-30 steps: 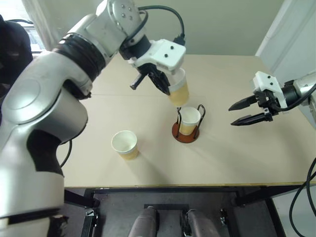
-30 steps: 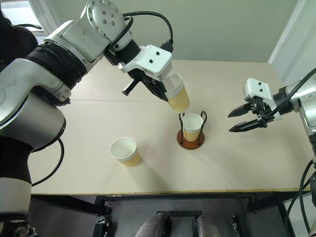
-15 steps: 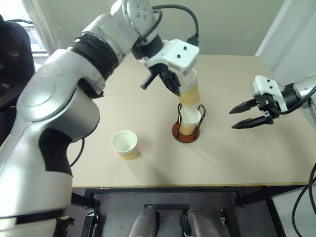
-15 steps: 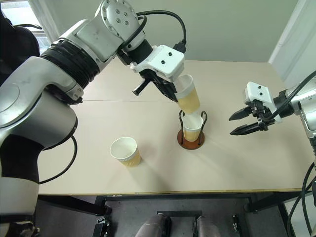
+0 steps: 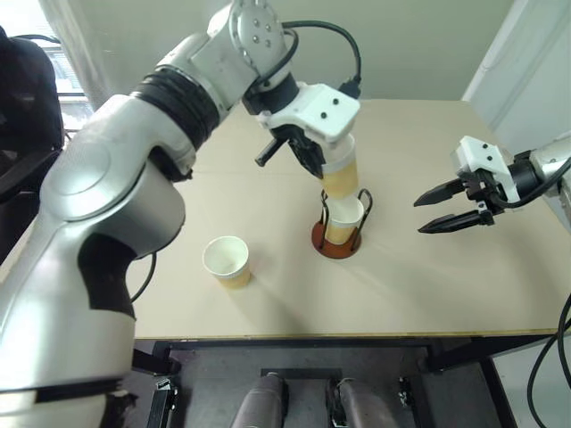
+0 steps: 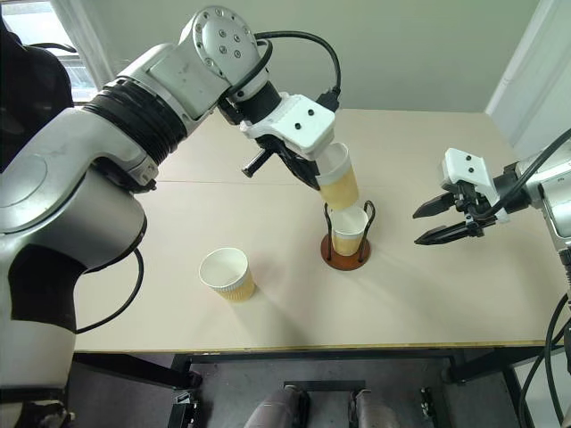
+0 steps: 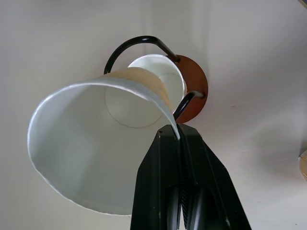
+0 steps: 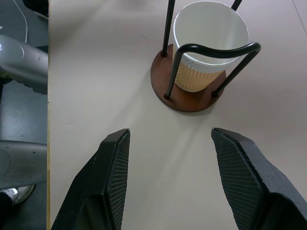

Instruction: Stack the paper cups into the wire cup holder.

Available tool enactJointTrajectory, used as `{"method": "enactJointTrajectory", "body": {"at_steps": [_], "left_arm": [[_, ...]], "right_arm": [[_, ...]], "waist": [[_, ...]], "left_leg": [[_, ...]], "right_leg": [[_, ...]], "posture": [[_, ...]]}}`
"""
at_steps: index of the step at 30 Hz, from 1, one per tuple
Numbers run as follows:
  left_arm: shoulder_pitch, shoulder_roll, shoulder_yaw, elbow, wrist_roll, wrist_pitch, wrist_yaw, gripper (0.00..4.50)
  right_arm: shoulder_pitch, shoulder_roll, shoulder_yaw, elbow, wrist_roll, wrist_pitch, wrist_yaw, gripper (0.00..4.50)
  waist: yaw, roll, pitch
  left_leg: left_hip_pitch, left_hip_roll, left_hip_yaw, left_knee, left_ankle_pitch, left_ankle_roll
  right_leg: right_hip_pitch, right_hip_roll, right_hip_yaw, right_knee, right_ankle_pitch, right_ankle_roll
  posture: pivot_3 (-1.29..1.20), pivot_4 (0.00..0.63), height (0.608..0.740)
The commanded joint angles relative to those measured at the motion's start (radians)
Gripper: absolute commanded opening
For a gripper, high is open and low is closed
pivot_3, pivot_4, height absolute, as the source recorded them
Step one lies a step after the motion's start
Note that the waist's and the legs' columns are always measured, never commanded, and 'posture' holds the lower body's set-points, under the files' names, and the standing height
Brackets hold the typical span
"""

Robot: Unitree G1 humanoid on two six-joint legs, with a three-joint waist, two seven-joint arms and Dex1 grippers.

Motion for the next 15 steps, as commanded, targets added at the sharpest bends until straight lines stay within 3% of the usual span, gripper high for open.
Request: {"method": "enactJointTrajectory", "body": {"at_steps": [1, 15], "left_arm": [[-0.004, -0.012, 0.026, 0.015, 0.027, -0.030, -0.030, 0.05], [0.013, -0.058, 0.084, 0.069, 0.101, -0.071, -0.030, 0.05]], "right_arm": [[-0.003, -0.017, -0.050, -0.026, 0.002, 0.003, 0.004, 2.70], [0.009, -0.023, -0.065, -0.046, -0.003, 0.015, 0.001, 2.70]], "waist": [[0.000, 0.000, 0.000], [0.001, 0.000, 0.000]], "left_leg": [[0.000, 0.000, 0.000, 0.000, 0.000, 0.000], [0.000, 0.000, 0.000, 0.000, 0.000, 0.001]], "right_leg": [[0.000, 0.000, 0.000, 0.000, 0.000, 0.000], [0.001, 0.000, 0.000, -0.002, 0.001, 0.001]], "posture": [[0.00, 0.150, 0.740], [0.00, 0.150, 0.740]]}}
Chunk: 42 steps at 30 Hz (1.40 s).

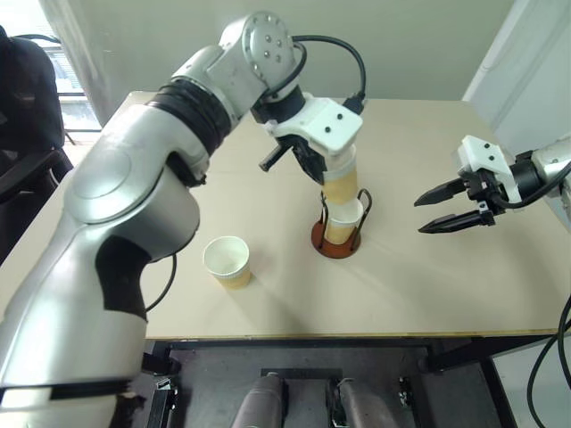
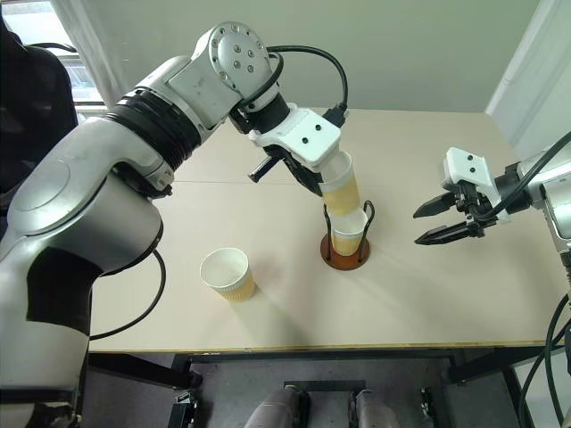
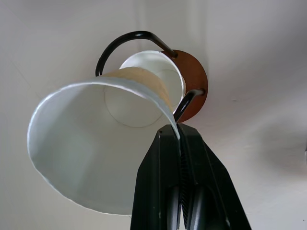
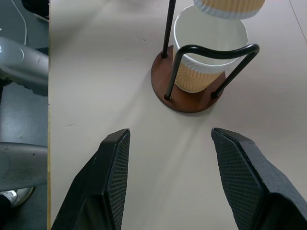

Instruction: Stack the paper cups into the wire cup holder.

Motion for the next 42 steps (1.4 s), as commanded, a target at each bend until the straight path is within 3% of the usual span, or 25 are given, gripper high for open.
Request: {"method": "enactJointTrajectory", "body": {"at_steps": [1, 4, 8, 17, 22, 26, 30, 37, 42], "left_arm": [[-0.008, -0.009, 0.046, 0.012, 0.019, -0.009, -0.030, 0.05], [-0.004, -0.017, 0.054, 0.014, 0.028, -0.008, -0.030, 0.05], [-0.002, -0.025, 0.066, 0.019, 0.041, -0.018, -0.030, 1.27], [-0.010, -0.024, 0.081, 0.012, 0.034, -0.012, -0.030, 4.49], [-0.021, -0.006, 0.130, 0.028, 0.047, -0.035, -0.030, 4.49], [-0.024, 0.076, 0.174, -0.001, 0.013, 0.012, -0.030, 4.49], [0.016, 0.218, 0.131, -0.113, -0.041, 0.028, -0.030, 4.49], [0.104, 0.623, -0.089, -0.558, -0.239, 0.184, -0.030, 4.49], [0.120, 0.766, -0.184, -0.753, -0.293, 0.245, -0.030, 4.49]], "right_arm": [[-0.001, -0.023, -0.050, -0.027, -0.002, 0.003, 0.001, 2.70], [0.003, -0.025, -0.052, -0.031, -0.002, 0.004, 0.000, 2.70], [0.009, -0.029, -0.056, -0.038, -0.005, 0.008, 0.001, 2.70], [0.006, -0.033, -0.056, -0.032, -0.015, 0.005, 0.003, 2.70], [0.001, -0.033, -0.053, -0.029, -0.017, 0.006, 0.004, 2.70], [0.001, -0.034, -0.054, -0.030, -0.017, 0.008, 0.003, 2.70], [0.021, -0.039, -0.060, -0.054, -0.005, 0.010, 0.004, 2.70], [0.028, 0.010, -0.084, -0.134, 0.059, 0.013, 0.002, 2.70], [0.014, 0.019, -0.067, -0.156, 0.100, 0.010, 0.004, 2.70]], "waist": [[0.000, 0.000, 0.000], [0.000, 0.000, 0.000], [0.001, 0.000, 0.000], [0.001, 0.000, 0.000], [0.001, 0.000, 0.000], [0.000, 0.000, 0.000], [-0.004, 0.001, 0.000], [-0.016, 0.003, -0.001], [-0.003, 0.004, -0.001]], "left_leg": [[0.000, 0.000, 0.000, 0.000, 0.000, 0.000], [0.000, 0.000, 0.000, 0.000, 0.000, 0.001], [-0.001, 0.000, 0.000, 0.000, -0.001, 0.002], [-0.001, 0.000, 0.000, 0.000, -0.003, 0.004], [-0.001, 0.000, 0.001, 0.000, -0.003, 0.004], [-0.001, 0.000, 0.001, -0.001, -0.003, 0.004], [0.000, 0.000, 0.001, -0.001, -0.003, 0.004], [-0.001, 0.001, 0.001, -0.001, -0.003, 0.003], [-0.002, -0.001, 0.000, 0.000, -0.002, 0.004]], "right_leg": [[0.000, 0.000, 0.000, 0.000, 0.000, 0.000], [0.000, 0.000, 0.000, -0.002, 0.001, 0.001], [0.001, 0.000, 0.000, -0.004, 0.001, 0.002], [0.002, 0.000, 0.000, -0.007, 0.002, 0.003], [0.002, 0.000, 0.000, -0.008, 0.002, 0.004], [0.002, 0.000, 0.001, -0.008, 0.002, 0.003], [0.001, 0.000, 0.001, -0.008, 0.002, 0.003], [0.001, 0.001, 0.001, -0.009, 0.002, 0.002], [0.002, 0.000, 0.001, -0.010, 0.001, -0.001]], "posture": [[0.00, 0.150, 0.740], [0.00, 0.150, 0.740], [0.00, 0.150, 0.740], [0.00, 0.150, 0.740], [0.00, 0.150, 0.740], [0.00, 0.150, 0.740], [0.00, 0.150, 0.740], [0.00, 0.150, 0.740], [0.00, 0.150, 0.740]]}}
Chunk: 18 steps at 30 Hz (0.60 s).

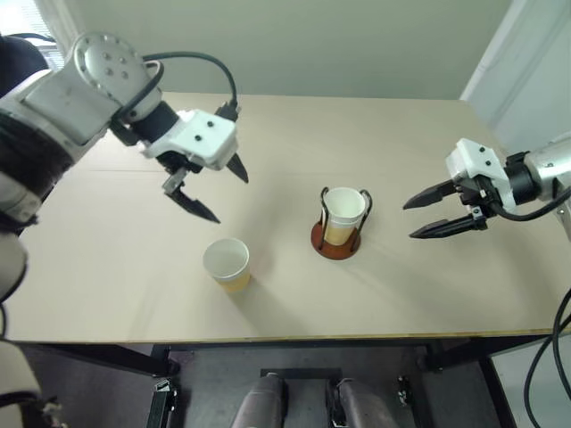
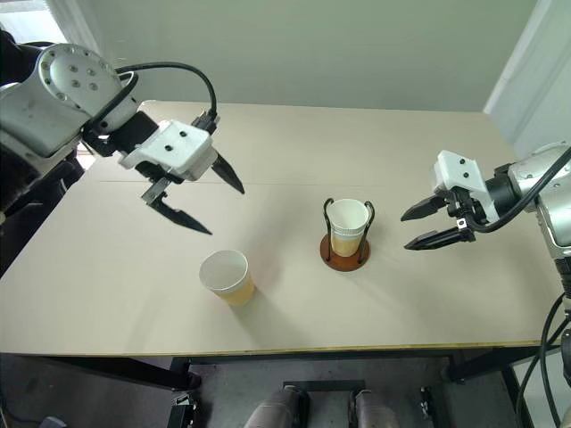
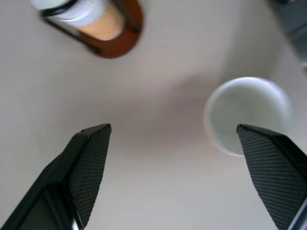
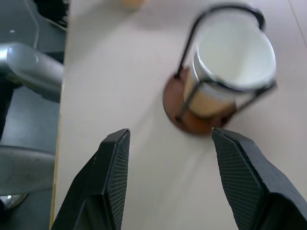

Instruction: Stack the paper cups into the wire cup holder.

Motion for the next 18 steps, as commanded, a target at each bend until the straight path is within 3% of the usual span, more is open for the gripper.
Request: {"method": "enactJointTrajectory", "body": {"at_steps": [1, 9, 18], "left_arm": [[-0.005, 0.071, -0.045, -0.132, -0.041, 0.043, -0.028, 4.49], [-0.015, 0.120, -0.135, -0.155, 0.142, -0.137, -0.028, 4.49], [0.094, 0.150, -0.075, -0.244, 0.225, -0.151, -0.028, 4.49]], "right_arm": [[-0.034, -0.007, -0.017, -0.017, 0.030, -0.005, 0.004, 2.70], [-0.061, -0.017, 0.023, 0.012, 0.045, -0.017, 0.004, 2.70], [-0.092, -0.034, 0.060, 0.044, 0.050, -0.026, 0.004, 2.70]], "waist": [[0.001, 0.000, 0.000], [-0.008, 0.000, 0.000], [-0.019, 0.002, 0.000]], "left_leg": [[0.000, 0.000, -0.001, 0.000, 0.000, 0.000], [0.002, 0.000, -0.001, -0.002, 0.006, -0.003], [0.001, 0.001, -0.001, -0.003, 0.007, -0.005]], "right_leg": [[0.001, 0.000, 0.000, 0.000, -0.003, -0.004], [-0.001, 0.000, 0.001, 0.002, -0.003, -0.009], [-0.002, 0.001, 0.001, 0.003, -0.002, -0.010]], "posture": [[0.00, 0.150, 0.740], [0.00, 0.150, 0.740], [0.00, 0.150, 0.740]]}}
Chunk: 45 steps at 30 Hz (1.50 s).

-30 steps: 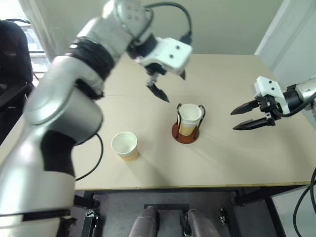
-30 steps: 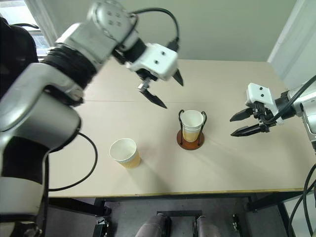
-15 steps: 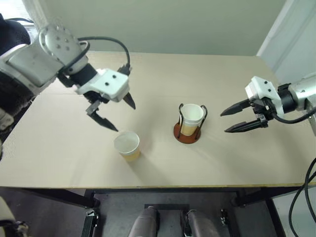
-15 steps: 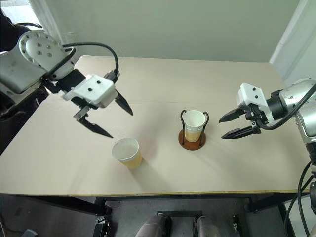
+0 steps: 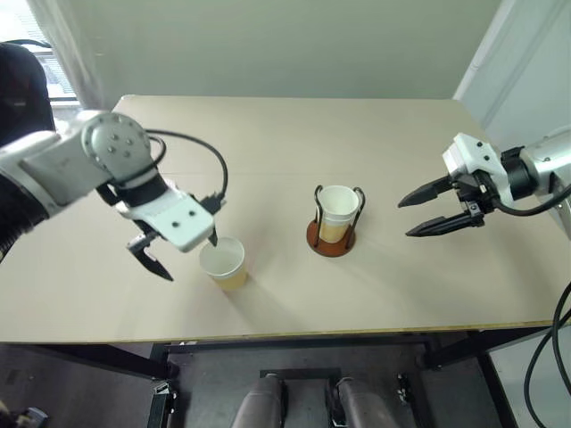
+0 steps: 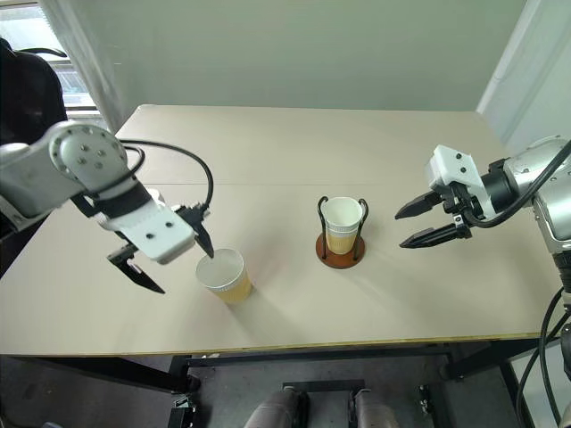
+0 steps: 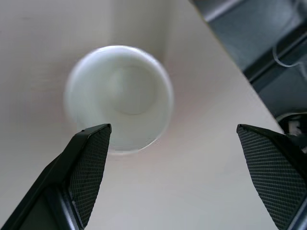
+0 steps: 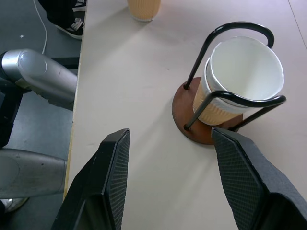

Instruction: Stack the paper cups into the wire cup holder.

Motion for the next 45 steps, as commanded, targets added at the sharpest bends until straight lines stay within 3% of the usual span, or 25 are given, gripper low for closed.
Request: {"method": "enactJointTrajectory", "body": {"at_steps": [1, 25, 29, 38, 39, 45], "left_arm": [[-0.009, 0.008, 0.056, -0.032, 0.014, 0.007, -0.029, 4.49], [0.146, -0.012, 0.179, -0.072, 0.140, -0.015, -0.029, 4.49], [0.159, -0.017, 0.184, -0.058, 0.156, -0.046, -0.029, 3.65], [0.164, -0.046, 0.182, 0.003, 0.173, -0.087, -0.029, 0.22], [0.160, -0.052, 0.181, 0.011, 0.172, -0.088, -0.029, 0.02], [0.125, -0.092, 0.179, 0.075, 0.158, -0.092, -0.029, 0.02]], "right_arm": [[-0.035, -0.023, 0.006, -0.001, 0.019, -0.013, 0.004, 2.70], [-0.065, 0.027, -0.004, 0.036, 0.080, -0.062, 0.004, 2.70], [-0.095, 0.036, 0.000, 0.063, 0.081, -0.073, 0.004, 2.70], [-0.153, 0.043, 0.016, 0.152, 0.100, -0.102, 0.004, 2.70], [-0.157, 0.040, 0.020, 0.165, 0.103, -0.111, 0.004, 2.70], [-0.179, 0.034, 0.038, 0.253, 0.101, -0.171, 0.004, 2.70]], "waist": [[0.000, 0.000, 0.000], [-0.002, 0.000, 0.000], [-0.002, 0.000, 0.000], [-0.002, 0.000, 0.000], [-0.002, 0.000, 0.000], [-0.002, 0.000, 0.000]], "left_leg": [[0.000, 0.000, 0.000, 0.000, 0.000, 0.000], [0.000, 0.000, 0.000, -0.003, -0.001, 0.000], [0.000, 0.000, 0.000, -0.003, -0.001, -0.001], [0.000, 0.000, 0.000, -0.004, -0.001, -0.001], [0.000, 0.000, 0.000, -0.004, -0.001, -0.001], [0.001, 0.000, 0.000, -0.004, -0.002, -0.002]], "right_leg": [[0.000, 0.000, 0.000, 0.000, 0.000, 0.000], [-0.001, 0.000, 0.000, 0.000, -0.001, -0.002], [-0.002, 0.000, 0.000, 0.000, -0.001, -0.002], [-0.002, 0.000, 0.000, 0.000, -0.001, -0.003], [-0.002, 0.000, 0.000, 0.000, -0.001, -0.003], [-0.002, 0.000, 0.000, 0.000, -0.001, -0.003]], "posture": [[0.00, 0.150, 0.740], [0.00, 0.150, 0.740], [0.00, 0.150, 0.740], [0.00, 0.150, 0.740], [0.00, 0.150, 0.740], [0.00, 0.150, 0.740]]}}
